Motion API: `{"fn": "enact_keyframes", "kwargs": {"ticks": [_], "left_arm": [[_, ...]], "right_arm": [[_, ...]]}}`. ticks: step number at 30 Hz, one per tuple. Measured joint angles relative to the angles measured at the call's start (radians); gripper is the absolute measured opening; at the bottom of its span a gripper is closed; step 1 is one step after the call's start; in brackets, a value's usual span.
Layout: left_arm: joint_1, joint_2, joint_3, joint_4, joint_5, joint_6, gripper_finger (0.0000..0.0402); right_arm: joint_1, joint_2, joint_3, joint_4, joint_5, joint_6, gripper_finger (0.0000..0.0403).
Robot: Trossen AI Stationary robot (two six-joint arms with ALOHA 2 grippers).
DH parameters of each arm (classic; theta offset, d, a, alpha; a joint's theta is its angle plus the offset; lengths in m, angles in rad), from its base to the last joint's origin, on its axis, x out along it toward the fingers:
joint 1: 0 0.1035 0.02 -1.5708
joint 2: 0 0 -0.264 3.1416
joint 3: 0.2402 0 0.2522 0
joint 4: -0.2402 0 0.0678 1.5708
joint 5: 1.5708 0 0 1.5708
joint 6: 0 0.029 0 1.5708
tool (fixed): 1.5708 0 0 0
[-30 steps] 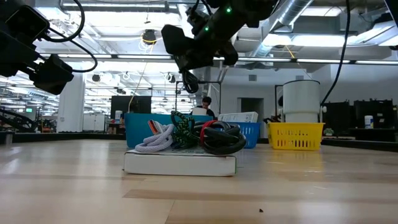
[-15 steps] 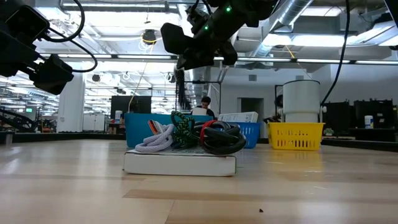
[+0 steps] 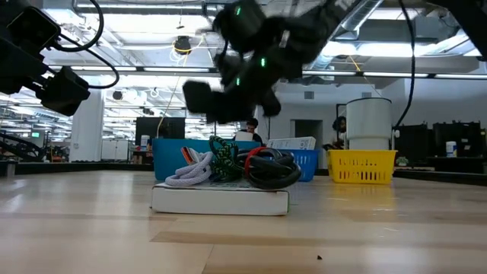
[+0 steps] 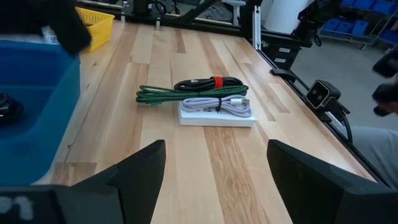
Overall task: Pick and place items into bin
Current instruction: Put the black charger cable into the dark blue bin
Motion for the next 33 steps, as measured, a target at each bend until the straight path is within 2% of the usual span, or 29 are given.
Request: {"fn": "enact_keyframes", "kwargs": {"ticks": [3,7,15,18,24,29,33], "left_arm": [[0.0,0.0,0.0,0.0,0.0,0.0,0.027],[0.0,0.0,0.0,-0.003,0.0,0.0,0.027],[0.0,0.0,0.0,-0.004,0.001,0.0,0.027],[0.0,0.0,0.0,-0.004,0.001,0.0,0.027],[0.0,0.0,0.0,-0.005,0.001,0.0,0.027],[0.0,0.0,0.0,-0.006,0.001,0.0,0.027],[0.0,0.0,0.0,-0.006,0.001,0.0,0.027]], "right_arm": [[0.001,0.047,0.017,0.033,0.001,0.021,0.0123],[0.016,0.049,0.036,0.027,0.005,-0.002,0.0123],[0.064,-0.042,0.053,0.003,0.009,-0.077,0.0123],[0.105,-0.085,0.051,-0.096,0.006,-0.067,0.0123],[0.217,-0.17,0.051,-0.353,-0.024,0.079,0.0123],[0.298,-0.226,0.051,-0.494,-0.165,0.268,0.0124],[0.351,-0.223,0.051,-0.52,-0.238,0.38,0.013]]}}
